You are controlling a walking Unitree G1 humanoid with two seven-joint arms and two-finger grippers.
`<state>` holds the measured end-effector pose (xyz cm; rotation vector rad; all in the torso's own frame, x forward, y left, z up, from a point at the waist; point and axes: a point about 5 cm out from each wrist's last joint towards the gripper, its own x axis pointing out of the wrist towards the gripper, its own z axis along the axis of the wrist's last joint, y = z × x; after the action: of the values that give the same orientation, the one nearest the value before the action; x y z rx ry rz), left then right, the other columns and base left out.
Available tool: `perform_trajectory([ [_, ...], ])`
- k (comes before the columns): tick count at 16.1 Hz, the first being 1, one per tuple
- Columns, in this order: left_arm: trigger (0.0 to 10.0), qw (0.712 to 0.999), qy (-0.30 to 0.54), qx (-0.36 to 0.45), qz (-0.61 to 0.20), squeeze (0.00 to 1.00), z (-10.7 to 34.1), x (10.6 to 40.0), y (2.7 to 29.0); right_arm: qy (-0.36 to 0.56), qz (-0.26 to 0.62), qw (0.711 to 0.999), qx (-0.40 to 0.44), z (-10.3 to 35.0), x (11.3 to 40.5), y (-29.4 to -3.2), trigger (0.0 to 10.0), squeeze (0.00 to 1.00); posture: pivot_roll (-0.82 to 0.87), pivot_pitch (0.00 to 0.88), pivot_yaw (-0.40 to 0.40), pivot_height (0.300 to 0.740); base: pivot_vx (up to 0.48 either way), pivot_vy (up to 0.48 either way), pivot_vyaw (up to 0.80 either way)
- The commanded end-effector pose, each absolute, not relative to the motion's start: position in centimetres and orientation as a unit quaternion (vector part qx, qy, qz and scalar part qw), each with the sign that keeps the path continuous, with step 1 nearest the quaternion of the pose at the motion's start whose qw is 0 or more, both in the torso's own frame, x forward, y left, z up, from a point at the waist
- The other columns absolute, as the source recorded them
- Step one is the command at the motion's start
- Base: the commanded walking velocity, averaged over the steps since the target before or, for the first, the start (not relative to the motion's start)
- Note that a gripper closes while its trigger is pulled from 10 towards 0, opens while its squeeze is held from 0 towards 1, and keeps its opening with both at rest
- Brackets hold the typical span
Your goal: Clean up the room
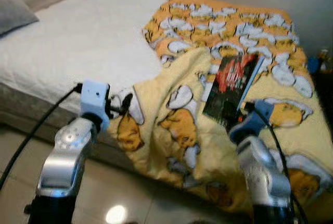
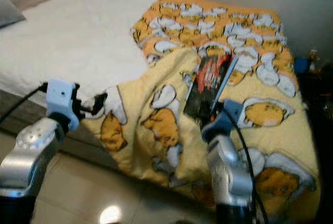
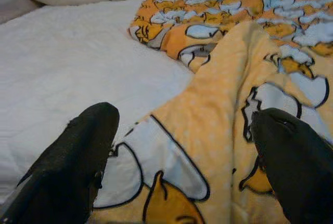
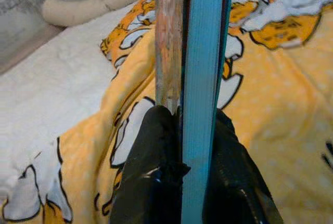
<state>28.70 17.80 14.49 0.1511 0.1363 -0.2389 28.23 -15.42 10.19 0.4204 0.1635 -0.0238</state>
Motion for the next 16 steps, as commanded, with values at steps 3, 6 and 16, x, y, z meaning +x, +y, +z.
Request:
perform_trajectory([
  [3, 10.0, 0.988, 0.064, 0.083, -0.116, 0.00, 14.72, 28.91, 18.16, 0.071, -0.016, 0.974, 0.216, 10.45, 28.40, -15.39, 10.0, 0.00, -0.02, 0.000, -0.005, 0.740, 0.000, 0.391, 0.00],
  [6, 10.0, 0.988, 0.062, 0.085, -0.114, 0.00, 14.83, 29.05, 18.28, 0.072, -0.018, 0.973, 0.218, 10.13, 28.54, -15.39, 10.0, 0.00, -0.02, 0.000, -0.005, 0.740, 0.000, 0.394, -0.27],
  [16, 10.0, 0.989, 0.056, 0.087, -0.106, 0.00, 14.98, 29.18, 18.40, 0.068, -0.022, 0.972, 0.222, 10.60, 28.54, -15.08, 10.0, 0.00, -0.02, 0.000, -0.004, 0.740, 0.000, 0.280, -0.32],
])
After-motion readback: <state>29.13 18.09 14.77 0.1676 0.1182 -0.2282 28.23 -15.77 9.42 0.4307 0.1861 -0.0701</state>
